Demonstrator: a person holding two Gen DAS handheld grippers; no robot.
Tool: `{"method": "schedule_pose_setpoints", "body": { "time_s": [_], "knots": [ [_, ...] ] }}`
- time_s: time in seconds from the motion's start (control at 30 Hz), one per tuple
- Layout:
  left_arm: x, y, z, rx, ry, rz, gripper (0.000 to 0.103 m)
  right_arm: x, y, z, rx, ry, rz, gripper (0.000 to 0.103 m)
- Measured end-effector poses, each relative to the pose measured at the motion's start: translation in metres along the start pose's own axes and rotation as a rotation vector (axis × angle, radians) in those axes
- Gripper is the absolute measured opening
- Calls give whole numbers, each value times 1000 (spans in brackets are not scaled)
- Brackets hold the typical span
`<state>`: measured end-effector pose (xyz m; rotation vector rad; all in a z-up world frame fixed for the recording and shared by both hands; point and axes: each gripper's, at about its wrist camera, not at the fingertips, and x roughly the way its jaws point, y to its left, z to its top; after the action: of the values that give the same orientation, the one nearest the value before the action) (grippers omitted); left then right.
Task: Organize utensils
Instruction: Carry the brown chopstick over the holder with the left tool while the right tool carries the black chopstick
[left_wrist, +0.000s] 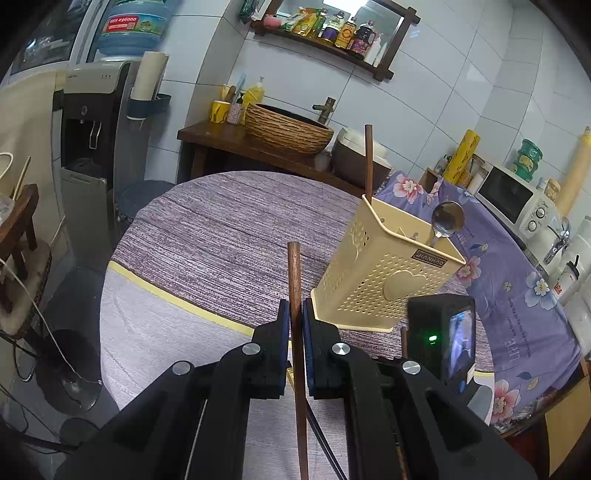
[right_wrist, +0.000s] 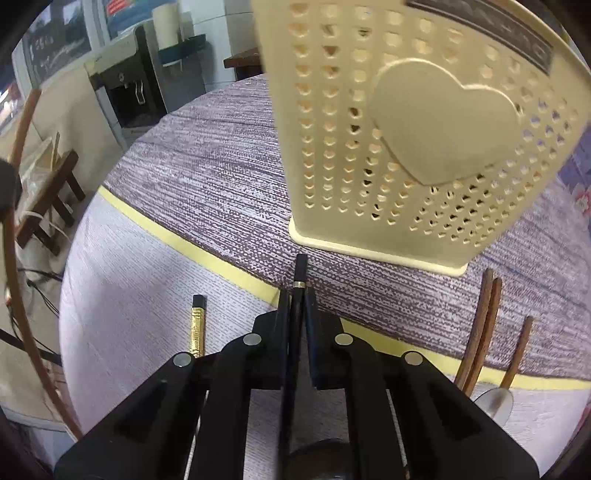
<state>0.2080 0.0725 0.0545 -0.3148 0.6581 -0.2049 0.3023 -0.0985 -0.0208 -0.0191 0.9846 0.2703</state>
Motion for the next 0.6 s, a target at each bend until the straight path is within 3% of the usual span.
{"method": "schedule_pose_setpoints", "body": {
  "time_s": [0.3, 0.6],
  "knots": [
    [-9, -3, 0, 16, -29, -30, 8, -97, -35, -11, 51, -204, 158, 8],
    [-21, -9, 0, 37, -59, -48, 8, -181, -80, -37, 54, -368, 193, 8]
  ]
}}
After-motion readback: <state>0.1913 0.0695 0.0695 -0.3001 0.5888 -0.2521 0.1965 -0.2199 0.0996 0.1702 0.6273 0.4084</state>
